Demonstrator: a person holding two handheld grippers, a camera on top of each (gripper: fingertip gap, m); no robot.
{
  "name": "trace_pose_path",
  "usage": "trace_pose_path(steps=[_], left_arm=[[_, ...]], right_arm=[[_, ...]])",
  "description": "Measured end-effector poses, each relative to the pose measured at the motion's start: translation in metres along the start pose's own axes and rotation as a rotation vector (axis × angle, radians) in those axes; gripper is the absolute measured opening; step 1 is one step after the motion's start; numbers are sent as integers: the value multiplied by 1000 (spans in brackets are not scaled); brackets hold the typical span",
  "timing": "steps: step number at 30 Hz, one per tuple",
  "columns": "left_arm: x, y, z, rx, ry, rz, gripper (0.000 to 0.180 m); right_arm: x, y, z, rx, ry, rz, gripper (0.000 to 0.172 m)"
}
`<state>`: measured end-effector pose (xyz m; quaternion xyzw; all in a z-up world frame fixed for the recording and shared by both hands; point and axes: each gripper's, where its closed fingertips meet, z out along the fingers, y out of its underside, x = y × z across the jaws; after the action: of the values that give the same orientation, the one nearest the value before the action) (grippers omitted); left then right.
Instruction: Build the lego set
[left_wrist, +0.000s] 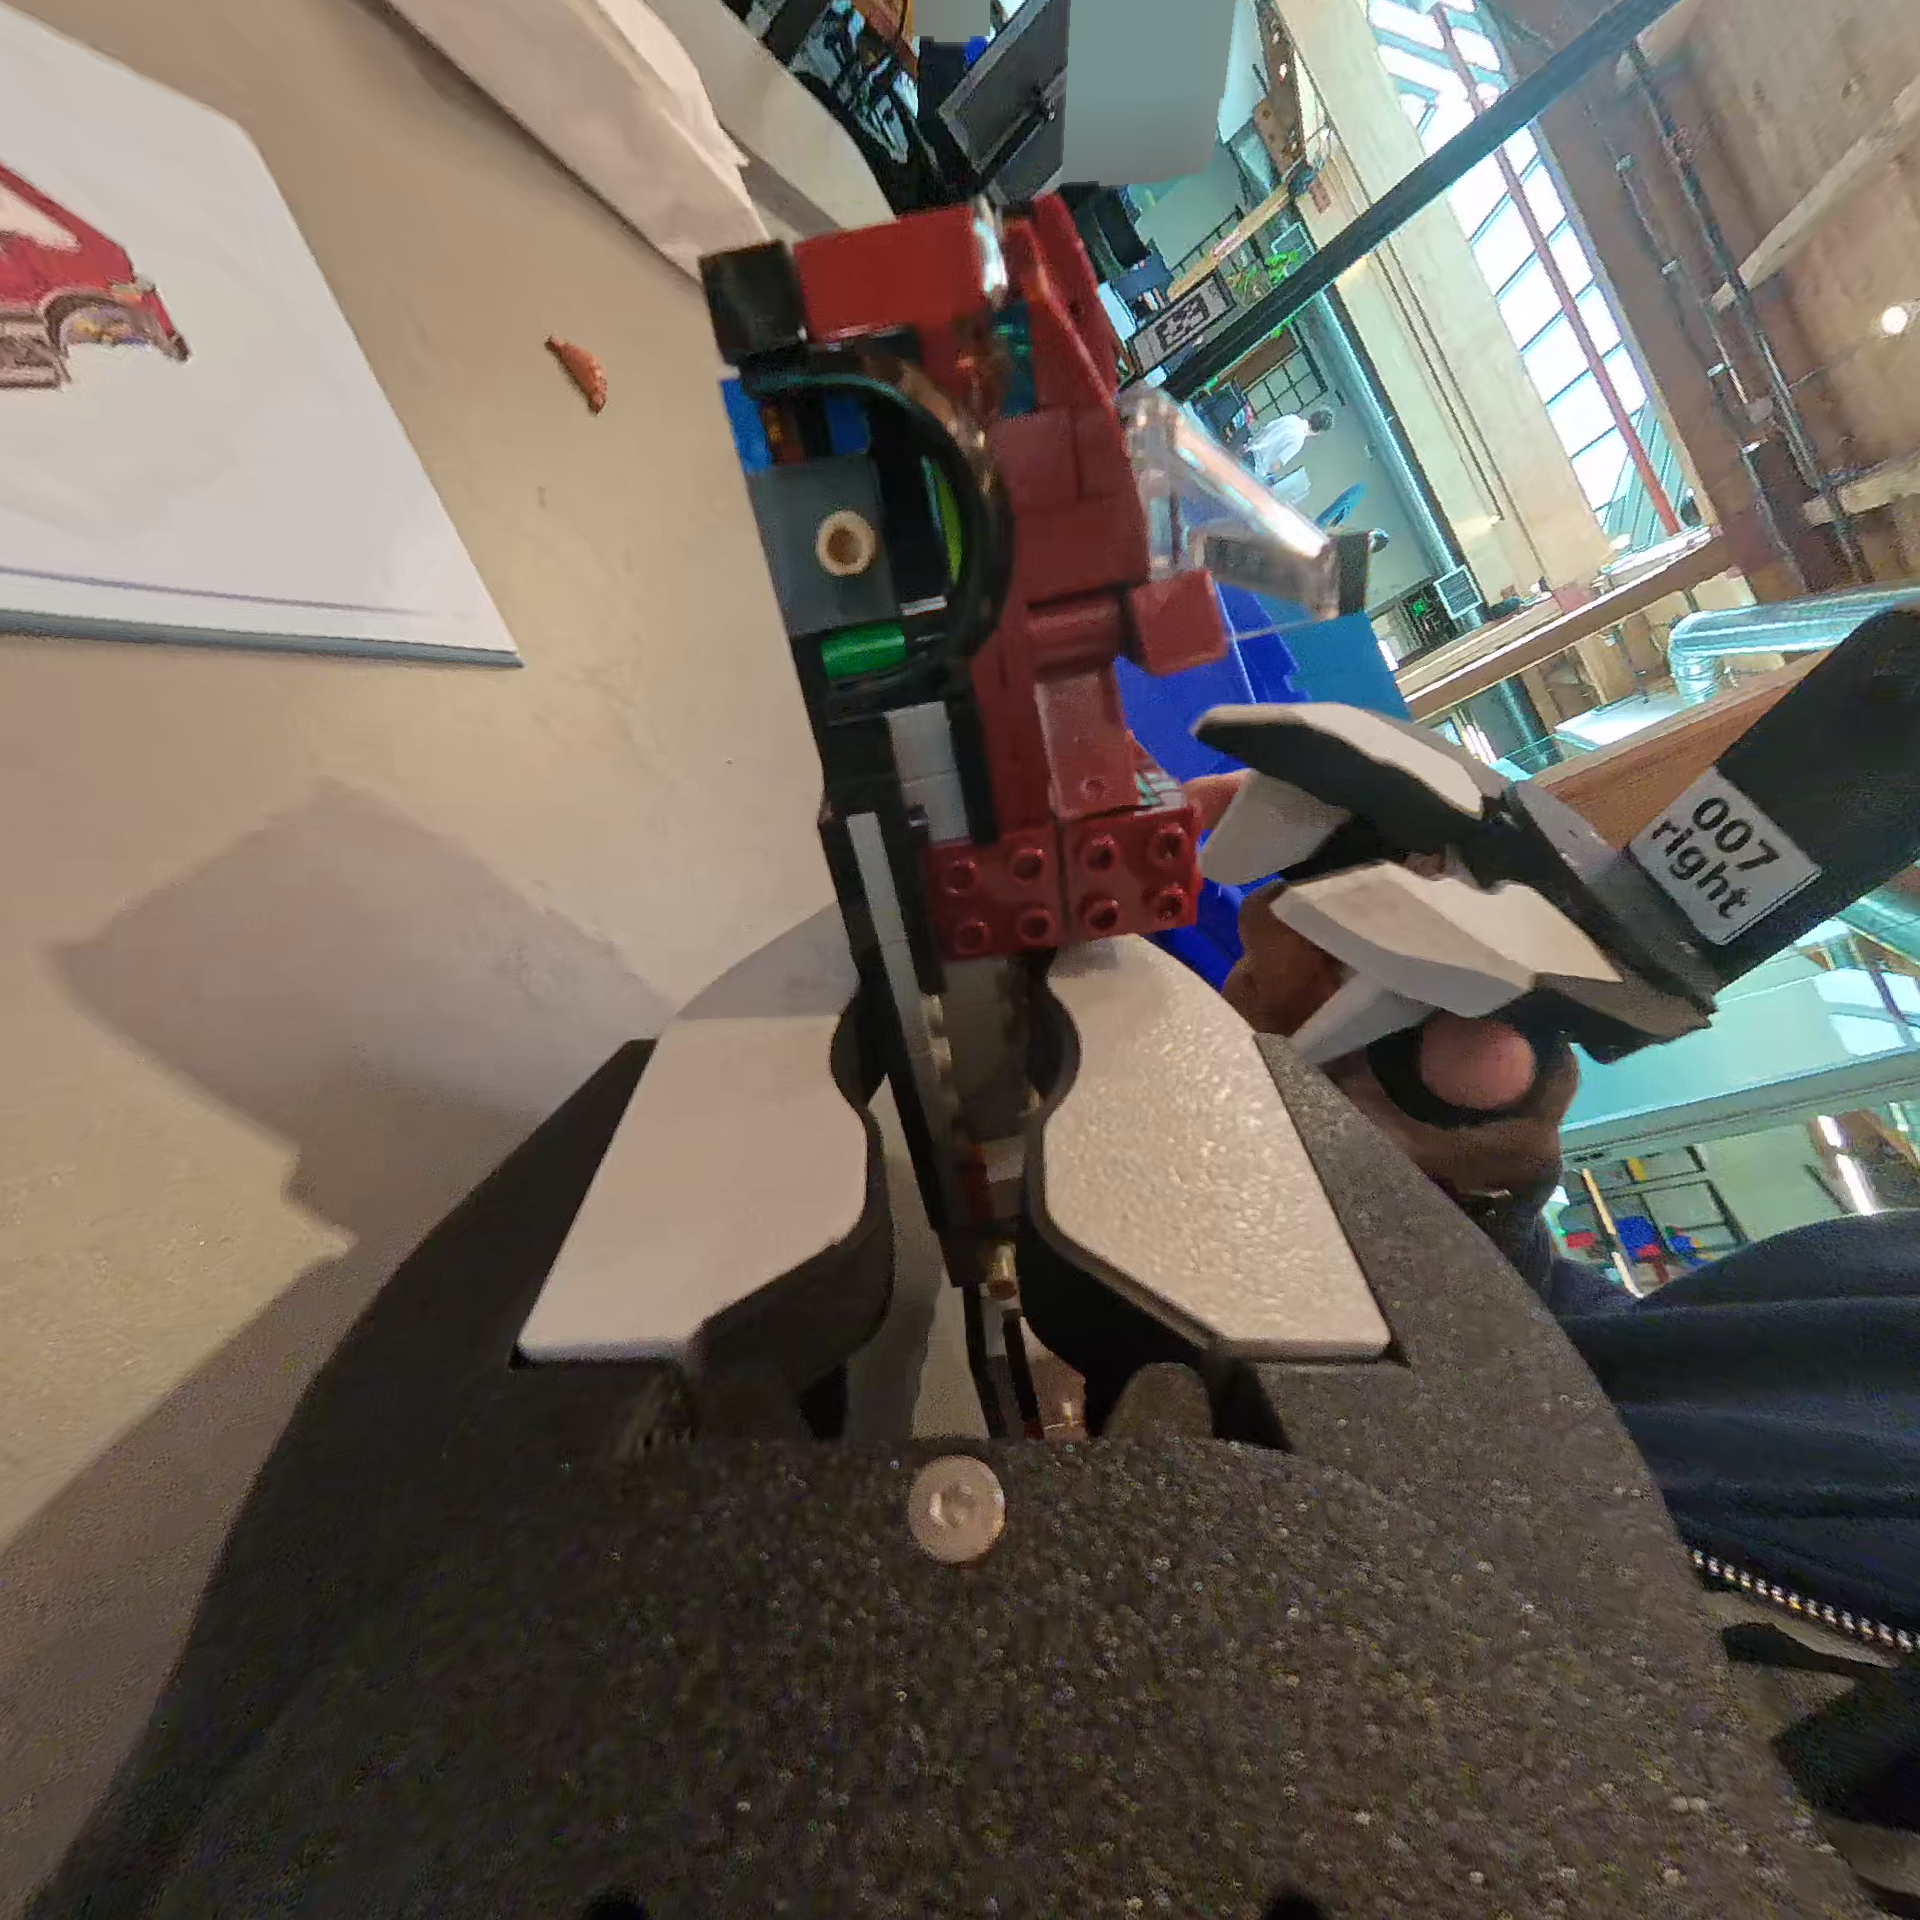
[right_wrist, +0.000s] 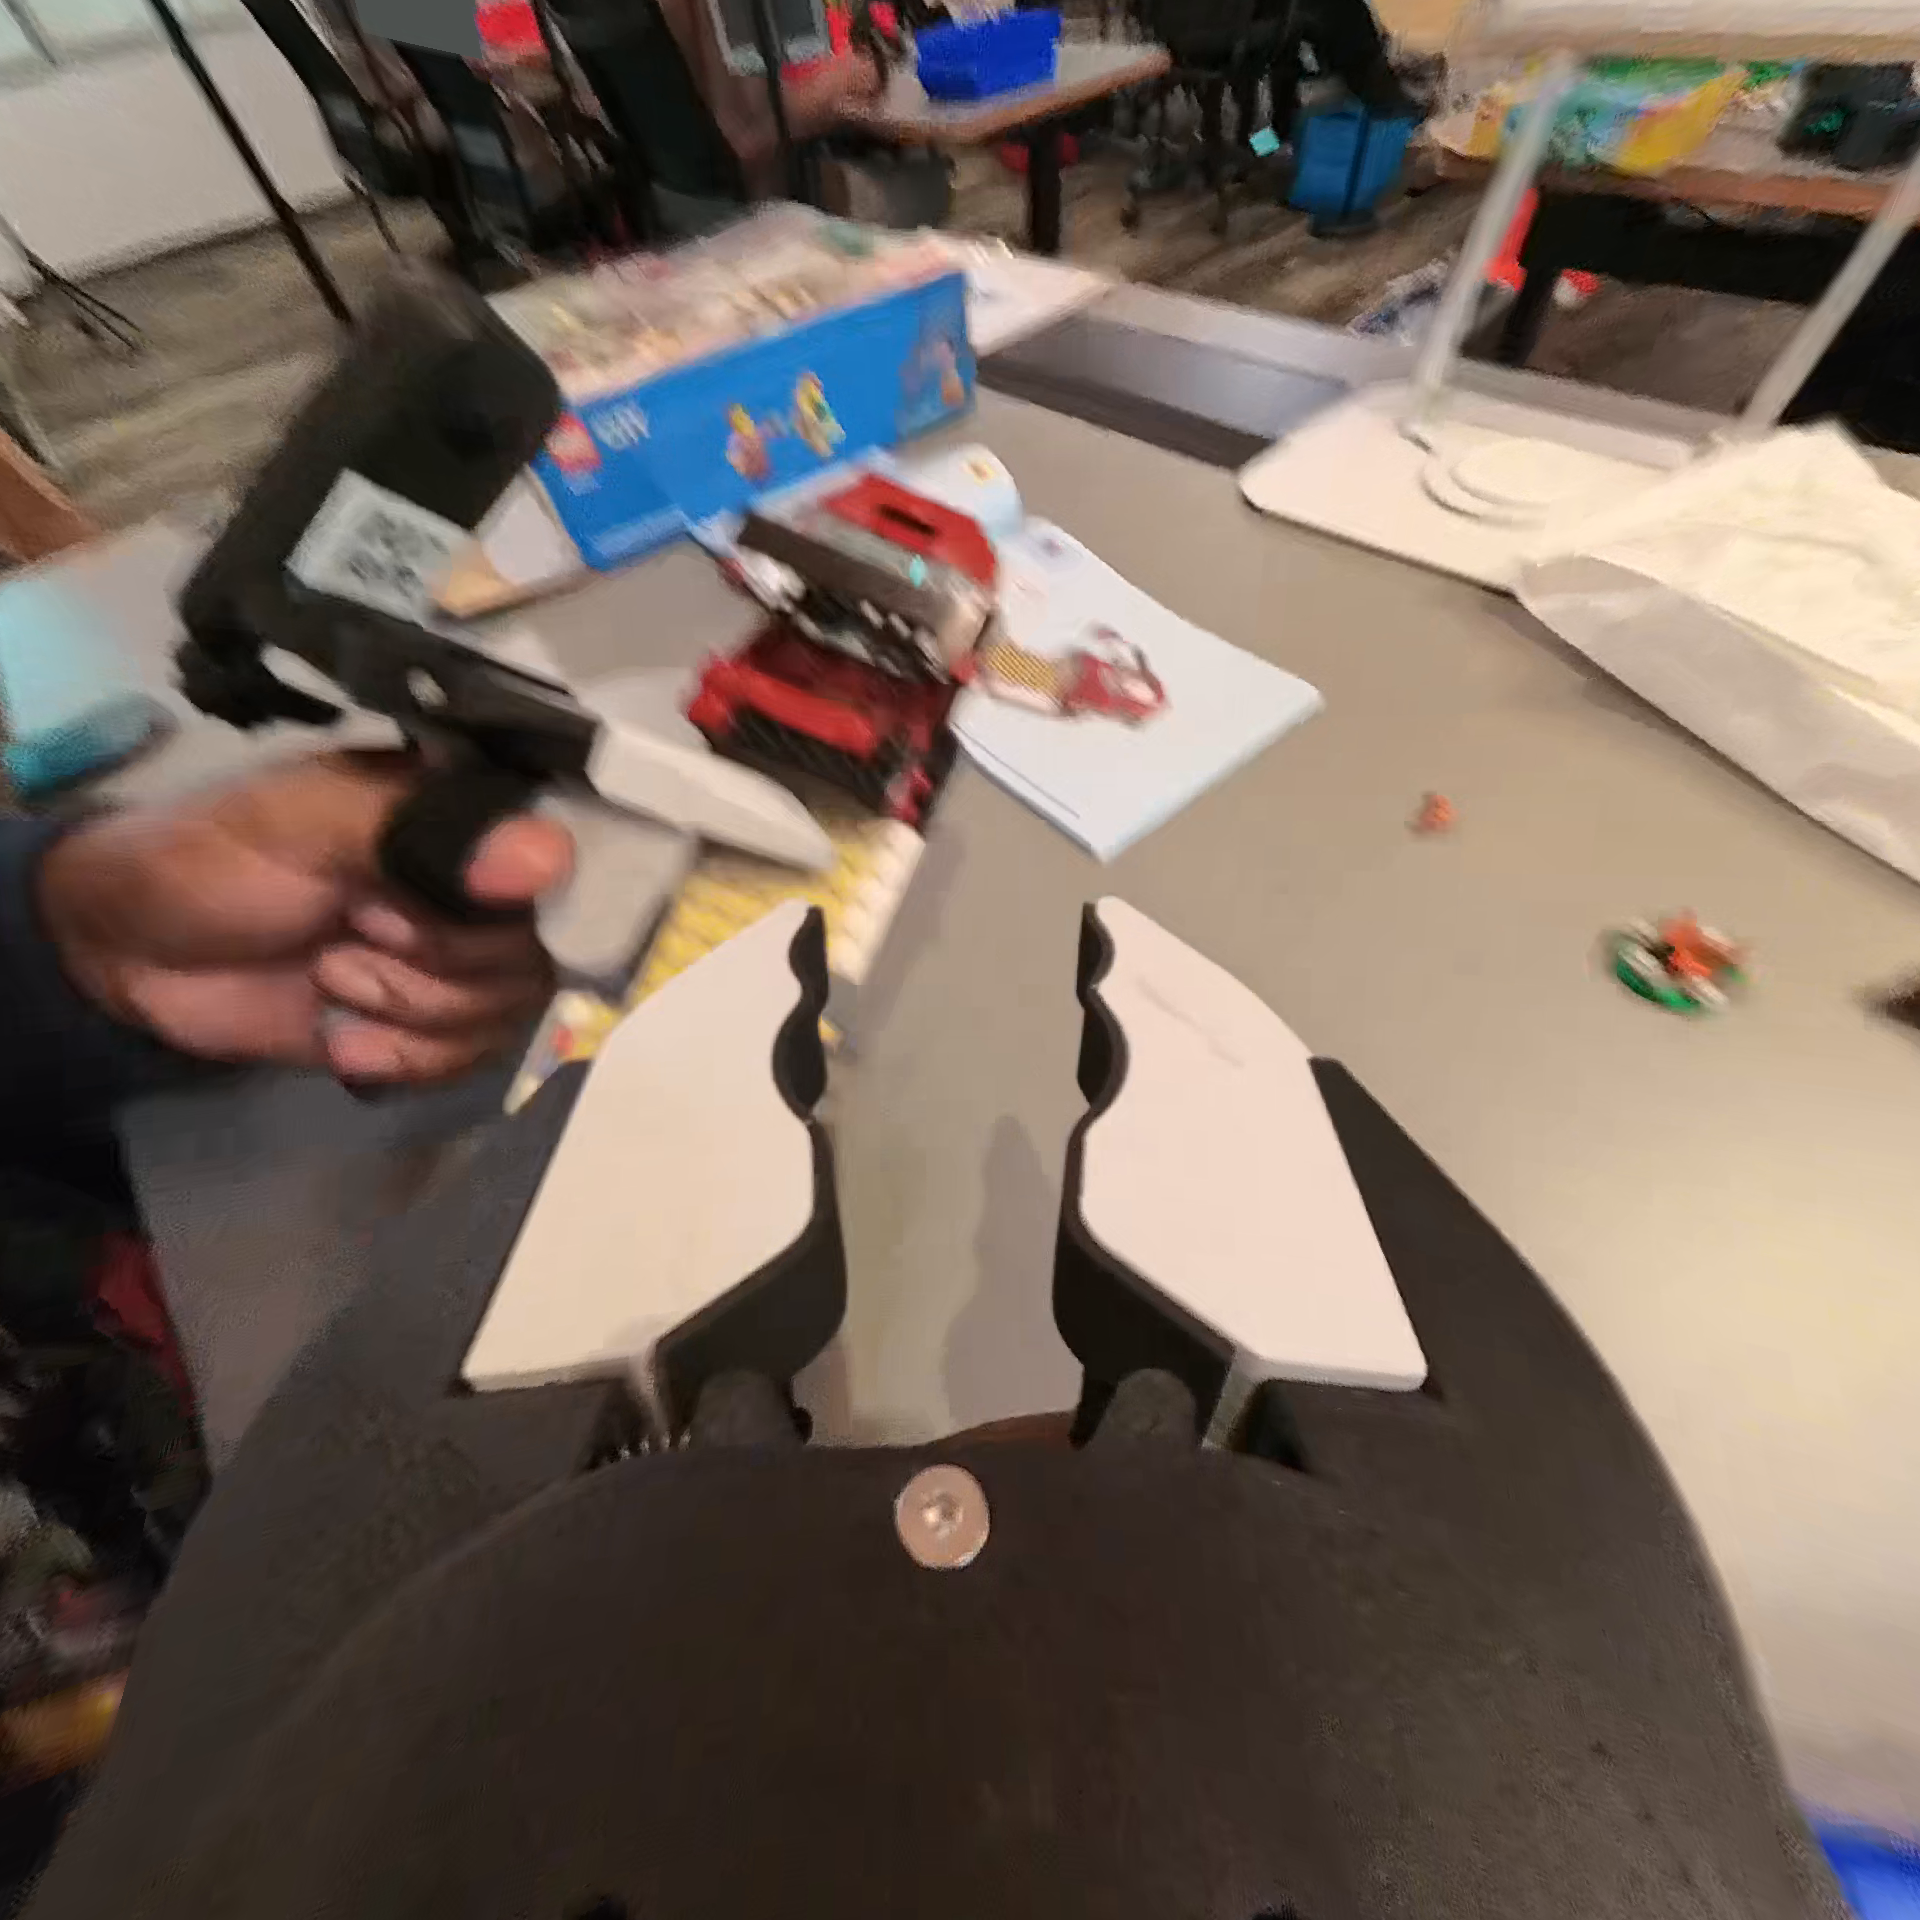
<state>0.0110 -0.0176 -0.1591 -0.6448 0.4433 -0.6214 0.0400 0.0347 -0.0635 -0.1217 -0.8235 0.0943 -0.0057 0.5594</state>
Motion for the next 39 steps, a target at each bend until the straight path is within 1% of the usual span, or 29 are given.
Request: trace_pose_path(steps=[4,6,8,11,13,18,20,21,23,24,29,33,36,39], left_arm=[[-5,5,0,-53,41,-50,23],[-5,10,2,-83,55,-56,23],[-4,15,5,-110,67,-56,23],[0,21,9,-136,96,-61,23],[1,24,11,-146,98,-52,23],[1,28,12,-162,104,-57,23],[0,29,12,-167,105,-56,23],[1,30,13,-170,106,-57,23],[1,31,13,-177,109,-53,24],[2,32,13,-180,110,-48,24],[0,32,12,-188,101,-20,23],[-1,28,11,-173,101,3,23],[-2,24,9,-154,100,21,23],[-3,21,7,-137,107,15,23]], right_arm=[[42,62,-49,-228,120,8,42],[51,94,-73,-338,159,25,40],[53,117,-90,-410,183,46,39],[56,135,-103,-459,226,67,39],[65,138,-113,-470,286,62,39],[78,146,-126,-504,348,89,38],[78,151,-123,-528,343,90,35],[78,153,-120,-537,343,94,31],[76,153,-113,-538,341,82,15],[75,152,-108,-537,337,70,12],[67,138,-73,-558,299,-16,12],[56,121,-30,-555,256,-102,12],[42,111,2,-529,202,-104,12],[32,105,22,-509,163,-105,13]])
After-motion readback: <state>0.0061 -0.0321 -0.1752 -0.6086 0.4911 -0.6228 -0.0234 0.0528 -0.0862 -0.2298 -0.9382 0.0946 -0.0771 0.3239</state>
